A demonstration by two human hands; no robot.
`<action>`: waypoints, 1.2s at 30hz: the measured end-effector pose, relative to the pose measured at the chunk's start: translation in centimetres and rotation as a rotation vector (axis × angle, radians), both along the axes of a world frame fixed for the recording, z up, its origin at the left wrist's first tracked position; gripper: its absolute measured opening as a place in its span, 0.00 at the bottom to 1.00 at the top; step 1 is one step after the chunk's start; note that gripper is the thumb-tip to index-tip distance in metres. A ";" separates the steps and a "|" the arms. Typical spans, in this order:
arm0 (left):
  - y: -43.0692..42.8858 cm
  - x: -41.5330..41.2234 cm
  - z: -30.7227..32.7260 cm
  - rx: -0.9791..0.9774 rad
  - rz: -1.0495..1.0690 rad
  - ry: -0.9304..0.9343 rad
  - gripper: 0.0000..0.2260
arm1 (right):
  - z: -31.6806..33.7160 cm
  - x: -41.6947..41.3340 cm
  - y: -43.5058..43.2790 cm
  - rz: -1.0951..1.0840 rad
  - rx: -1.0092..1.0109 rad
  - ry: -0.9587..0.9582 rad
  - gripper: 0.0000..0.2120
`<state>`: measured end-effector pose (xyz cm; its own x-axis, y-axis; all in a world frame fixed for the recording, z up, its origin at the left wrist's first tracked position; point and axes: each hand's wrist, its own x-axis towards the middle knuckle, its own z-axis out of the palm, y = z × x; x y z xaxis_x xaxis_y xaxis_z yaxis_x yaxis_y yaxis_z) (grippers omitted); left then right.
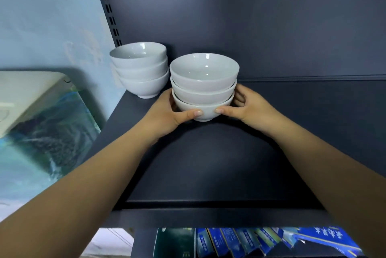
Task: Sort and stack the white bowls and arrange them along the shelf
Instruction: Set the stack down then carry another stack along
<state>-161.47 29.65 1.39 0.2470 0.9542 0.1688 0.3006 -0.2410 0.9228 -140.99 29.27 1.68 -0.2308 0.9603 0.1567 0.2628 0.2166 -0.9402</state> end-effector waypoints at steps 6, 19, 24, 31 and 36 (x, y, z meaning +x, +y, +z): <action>3.6 0.8 -0.2 -0.006 0.091 -0.094 0.24 | -0.3 -0.4 4.4 -0.044 0.032 0.027 0.32; 6.5 1.9 -1.4 0.050 0.247 -0.155 0.21 | -1.4 -1.4 8.0 -0.183 0.082 -0.040 0.27; 6.7 2.0 -1.5 0.058 0.261 -0.153 0.21 | -1.6 -1.5 8.1 -0.204 0.089 -0.058 0.25; 6.5 1.9 -1.5 0.077 0.274 -0.130 0.20 | -1.7 -1.3 8.2 -0.191 0.088 -0.076 0.24; 5.4 2.3 -0.9 0.122 0.373 0.109 0.15 | -1.1 -1.6 7.0 -0.265 0.113 -0.250 0.21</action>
